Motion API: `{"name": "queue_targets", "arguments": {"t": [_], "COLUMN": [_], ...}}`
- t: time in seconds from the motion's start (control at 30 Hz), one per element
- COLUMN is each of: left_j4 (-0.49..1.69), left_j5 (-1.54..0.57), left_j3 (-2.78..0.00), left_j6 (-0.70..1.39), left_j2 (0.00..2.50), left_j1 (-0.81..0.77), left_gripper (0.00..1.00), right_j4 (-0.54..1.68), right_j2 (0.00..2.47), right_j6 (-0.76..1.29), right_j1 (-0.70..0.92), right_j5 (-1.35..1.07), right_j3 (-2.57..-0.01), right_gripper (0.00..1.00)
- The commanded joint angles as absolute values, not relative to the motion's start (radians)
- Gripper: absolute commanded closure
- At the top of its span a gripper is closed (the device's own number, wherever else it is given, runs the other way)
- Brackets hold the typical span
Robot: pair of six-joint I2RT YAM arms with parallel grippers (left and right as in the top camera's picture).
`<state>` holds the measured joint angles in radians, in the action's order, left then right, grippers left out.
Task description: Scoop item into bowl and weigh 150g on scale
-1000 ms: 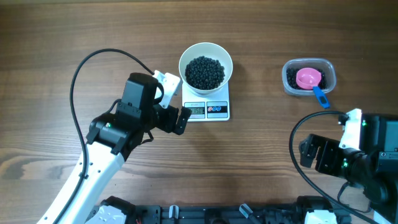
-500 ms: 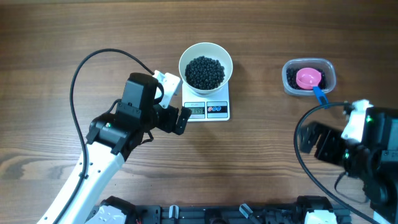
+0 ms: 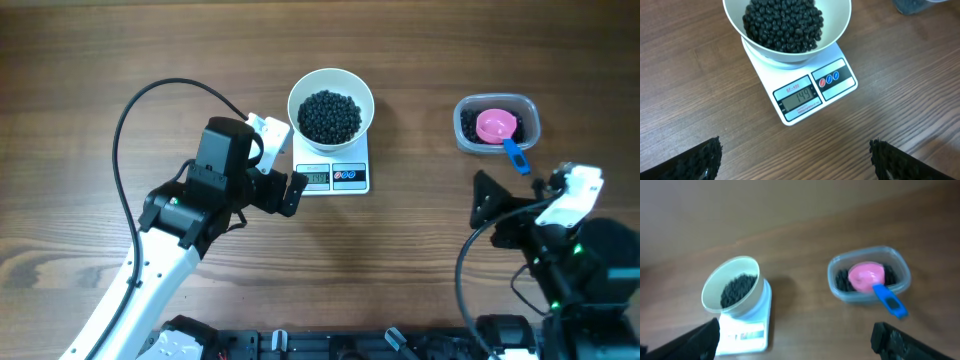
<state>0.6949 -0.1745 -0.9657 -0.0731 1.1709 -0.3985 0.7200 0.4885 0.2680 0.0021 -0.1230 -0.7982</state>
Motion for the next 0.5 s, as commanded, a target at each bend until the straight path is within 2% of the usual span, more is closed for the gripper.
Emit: {"name": "queue_targets", "arguments": {"t": [0.0,0.17,0.47], "left_j4": [0.692,0.692,0.692], "left_j5": [-0.189,-0.189,-0.189], "left_j3": [-0.961,-0.961,-0.961], "left_j6": [-0.074,-0.075,-0.074], "left_j2": [1.173,1.173,1.173], "left_j1": [-0.404,-0.404,-0.404], "left_gripper": [0.0,0.0,0.0], "right_j4": [0.556,0.295,0.058], "right_j2": [0.387,0.29,0.167], "right_j6": [0.207,0.153,0.084], "right_j1": [0.01,0.01,0.01], "right_j5": [-0.113,-0.113,-0.114], "right_j3": [-0.632,-0.428,-0.23], "right_gripper": [0.01,0.0,0.0]}}
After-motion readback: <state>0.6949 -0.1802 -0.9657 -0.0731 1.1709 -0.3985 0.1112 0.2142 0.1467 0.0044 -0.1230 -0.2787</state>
